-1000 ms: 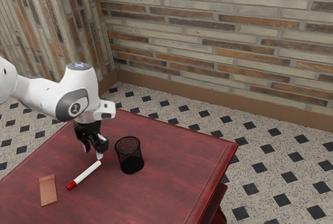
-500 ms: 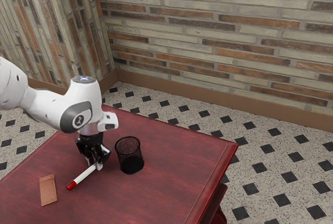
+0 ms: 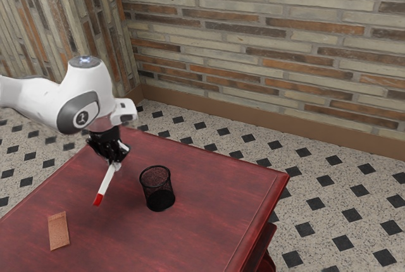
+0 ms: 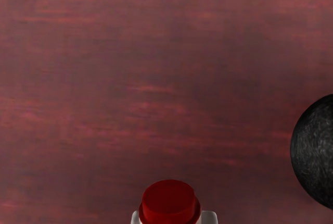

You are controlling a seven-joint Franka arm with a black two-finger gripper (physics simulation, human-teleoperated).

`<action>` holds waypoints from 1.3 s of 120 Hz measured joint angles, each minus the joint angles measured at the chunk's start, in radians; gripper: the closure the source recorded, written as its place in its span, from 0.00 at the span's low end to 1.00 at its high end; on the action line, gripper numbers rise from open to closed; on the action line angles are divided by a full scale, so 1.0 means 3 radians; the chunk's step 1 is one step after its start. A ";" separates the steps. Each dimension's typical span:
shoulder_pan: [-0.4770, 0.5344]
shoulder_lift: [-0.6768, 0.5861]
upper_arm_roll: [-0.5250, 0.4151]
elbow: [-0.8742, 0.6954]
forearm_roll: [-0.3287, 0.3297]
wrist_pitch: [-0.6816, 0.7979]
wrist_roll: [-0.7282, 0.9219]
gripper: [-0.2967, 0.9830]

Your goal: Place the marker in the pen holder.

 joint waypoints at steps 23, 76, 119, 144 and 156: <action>-0.0506 -0.0592 -0.0027 0.0400 -0.0166 -0.0294 -0.0026 0.84; -0.0641 -0.0047 -0.0027 0.0738 -0.0337 -0.0122 -0.0035 0.82; -0.0600 0.0318 -0.0007 0.0744 -0.0333 0.0029 -0.0004 0.81; -0.0571 0.0472 -0.0017 0.0634 -0.0394 0.0051 0.0060 0.64; -0.0575 0.0387 -0.0012 0.0648 -0.0441 -0.0002 0.0116 0.49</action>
